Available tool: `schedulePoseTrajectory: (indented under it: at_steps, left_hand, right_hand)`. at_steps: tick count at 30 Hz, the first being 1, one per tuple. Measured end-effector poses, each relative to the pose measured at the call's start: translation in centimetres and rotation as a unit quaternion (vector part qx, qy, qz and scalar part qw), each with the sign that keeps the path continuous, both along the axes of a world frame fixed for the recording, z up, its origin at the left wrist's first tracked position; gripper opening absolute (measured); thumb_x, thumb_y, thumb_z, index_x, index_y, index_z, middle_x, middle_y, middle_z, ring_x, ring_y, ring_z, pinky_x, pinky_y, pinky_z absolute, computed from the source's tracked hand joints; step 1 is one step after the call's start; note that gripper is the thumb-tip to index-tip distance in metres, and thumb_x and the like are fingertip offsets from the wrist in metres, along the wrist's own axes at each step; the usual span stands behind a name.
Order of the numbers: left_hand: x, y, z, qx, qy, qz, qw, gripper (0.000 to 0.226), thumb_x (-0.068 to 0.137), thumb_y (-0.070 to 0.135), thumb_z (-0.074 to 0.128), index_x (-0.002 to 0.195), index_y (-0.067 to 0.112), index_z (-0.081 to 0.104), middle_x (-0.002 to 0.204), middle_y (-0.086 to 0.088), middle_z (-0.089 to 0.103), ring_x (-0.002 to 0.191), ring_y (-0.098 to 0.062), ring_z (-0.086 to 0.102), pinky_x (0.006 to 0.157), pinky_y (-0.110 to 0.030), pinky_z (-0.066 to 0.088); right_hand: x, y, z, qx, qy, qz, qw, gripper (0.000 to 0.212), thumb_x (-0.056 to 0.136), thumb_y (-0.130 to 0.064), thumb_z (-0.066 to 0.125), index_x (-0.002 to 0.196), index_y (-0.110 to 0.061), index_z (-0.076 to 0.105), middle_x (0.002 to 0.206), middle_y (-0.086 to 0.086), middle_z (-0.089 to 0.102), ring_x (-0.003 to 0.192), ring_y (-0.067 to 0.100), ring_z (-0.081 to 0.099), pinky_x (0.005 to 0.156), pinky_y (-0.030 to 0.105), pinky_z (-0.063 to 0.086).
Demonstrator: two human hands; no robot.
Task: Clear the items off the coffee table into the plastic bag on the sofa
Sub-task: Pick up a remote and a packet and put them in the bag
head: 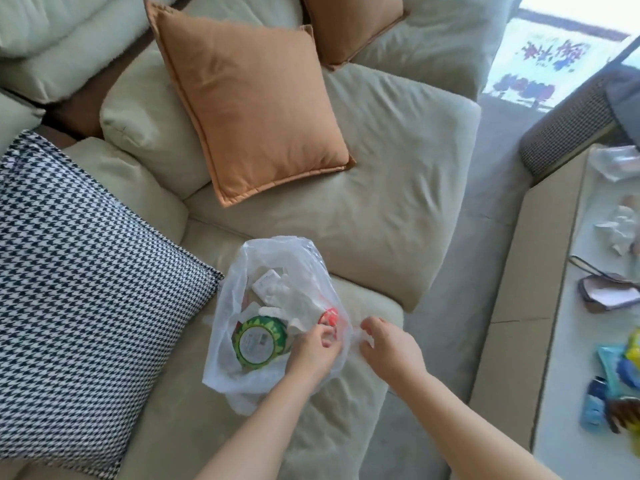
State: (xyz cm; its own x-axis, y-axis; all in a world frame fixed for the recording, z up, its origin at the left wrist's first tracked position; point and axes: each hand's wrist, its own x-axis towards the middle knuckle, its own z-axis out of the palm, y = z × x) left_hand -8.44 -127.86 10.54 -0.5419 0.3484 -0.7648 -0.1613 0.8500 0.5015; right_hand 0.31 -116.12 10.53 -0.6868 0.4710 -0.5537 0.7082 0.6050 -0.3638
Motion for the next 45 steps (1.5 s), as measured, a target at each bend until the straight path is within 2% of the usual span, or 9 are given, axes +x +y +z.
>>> schedulePoseTrajectory:
  at_steps: [3,9,17,27,31,34,38,41,45]
  left_hand:
    - [2.6,2.6,-0.3,-0.002,0.004,-0.065,0.998,0.039,0.087,0.026,0.059,0.124,0.014,0.057,0.109,-0.007,0.068,0.106,-0.021,0.061,0.092,-0.026,0.045]
    - [9.5,8.0,-0.8,0.017,0.011,-0.163,0.986,0.035,0.086,0.024,0.061,0.119,0.012,0.061,0.106,-0.009,0.068,0.106,-0.022,0.062,0.092,-0.027,0.046]
    - [19.5,13.4,-1.2,0.002,0.017,-0.27,0.963,0.033,0.086,0.032,0.057,0.117,0.022,0.06,0.112,0.001,0.066,0.107,-0.016,0.06,0.093,-0.028,0.047]
    - [34.5,17.9,-1.5,-0.038,0.026,-0.35,0.936,0.032,0.089,0.031,0.055,0.12,0.022,0.059,0.115,0.0,0.065,0.11,-0.016,0.059,0.091,-0.025,0.045]
    - [40.9,20.0,-2.3,-0.049,0.034,-0.402,0.914,0.034,0.09,0.031,0.055,0.121,0.019,0.06,0.115,0.0,0.066,0.108,-0.015,0.06,0.09,-0.025,0.046]
    - [46.7,21.8,-3.6,-0.051,0.031,-0.444,0.894,0.035,0.089,0.031,0.052,0.122,0.019,0.058,0.11,0.0,0.066,0.098,-0.016,0.064,0.086,-0.026,0.049]
    - [53.2,23.4,-5.4,-0.049,0.006,-0.498,0.866,0.036,0.092,0.029,0.051,0.126,0.019,0.055,0.117,-0.003,0.064,0.107,-0.018,0.06,0.088,-0.024,0.045]
    - [56.6,23.9,-7.0,-0.059,0.004,-0.538,0.841,0.037,0.092,0.031,0.052,0.127,0.018,0.055,0.114,-0.002,0.064,0.106,-0.018,0.06,0.092,-0.027,0.047]
    - [60.1,25.5,-9.3,-0.052,0.017,-0.585,0.809,0.036,0.093,0.03,0.051,0.127,0.018,0.054,0.118,-0.002,0.063,0.109,-0.017,0.058,0.093,-0.028,0.047]
  right_hand:
    - [3.8,1.8,0.1,0.009,-0.016,-0.059,0.998,0.037,0.09,-0.029,0.045,0.126,-0.026,0.048,0.127,-0.003,0.056,0.115,0.024,0.055,0.091,0.03,0.042]
    - [12.8,5.2,0.4,0.021,-0.037,-0.186,0.982,0.031,0.088,-0.027,0.045,0.118,-0.022,0.051,0.119,0.002,0.059,0.112,0.027,0.055,0.088,0.033,0.044]
    - [24.3,8.6,-0.7,-0.008,-0.014,-0.314,0.949,0.028,0.089,-0.028,0.049,0.116,-0.021,0.055,0.117,0.0,0.06,0.111,0.023,0.057,0.086,0.029,0.043]
    - [41.6,12.3,-1.9,-0.038,-0.025,-0.377,0.925,0.032,0.091,-0.027,0.046,0.122,-0.021,0.055,0.126,0.0,0.058,0.114,0.022,0.055,0.089,0.031,0.046]
    - [49.2,13.3,-2.6,-0.043,-0.043,-0.408,0.911,0.035,0.091,-0.025,0.045,0.125,-0.022,0.053,0.129,0.0,0.056,0.118,0.021,0.054,0.092,0.032,0.046]
    - [56.0,14.2,-3.7,-0.034,-0.06,-0.435,0.898,0.034,0.091,-0.026,0.045,0.124,-0.022,0.054,0.129,0.0,0.056,0.118,0.021,0.053,0.093,0.031,0.044]
    - [63.8,14.7,-6.1,-0.021,-0.075,-0.479,0.874,0.033,0.09,-0.025,0.05,0.122,-0.02,0.055,0.127,0.002,0.056,0.119,0.021,0.05,0.094,0.032,0.044]
    - [68.0,14.5,-7.9,0.002,-0.096,-0.509,0.855,0.033,0.088,-0.023,0.053,0.121,-0.017,0.055,0.126,0.005,0.054,0.119,0.024,0.047,0.096,0.033,0.042]
    - [71.9,14.0,-10.1,0.008,-0.123,-0.527,0.841,0.042,0.089,-0.022,0.053,0.13,-0.018,0.044,0.139,0.002,0.041,0.13,0.024,0.033,0.103,0.035,0.037]
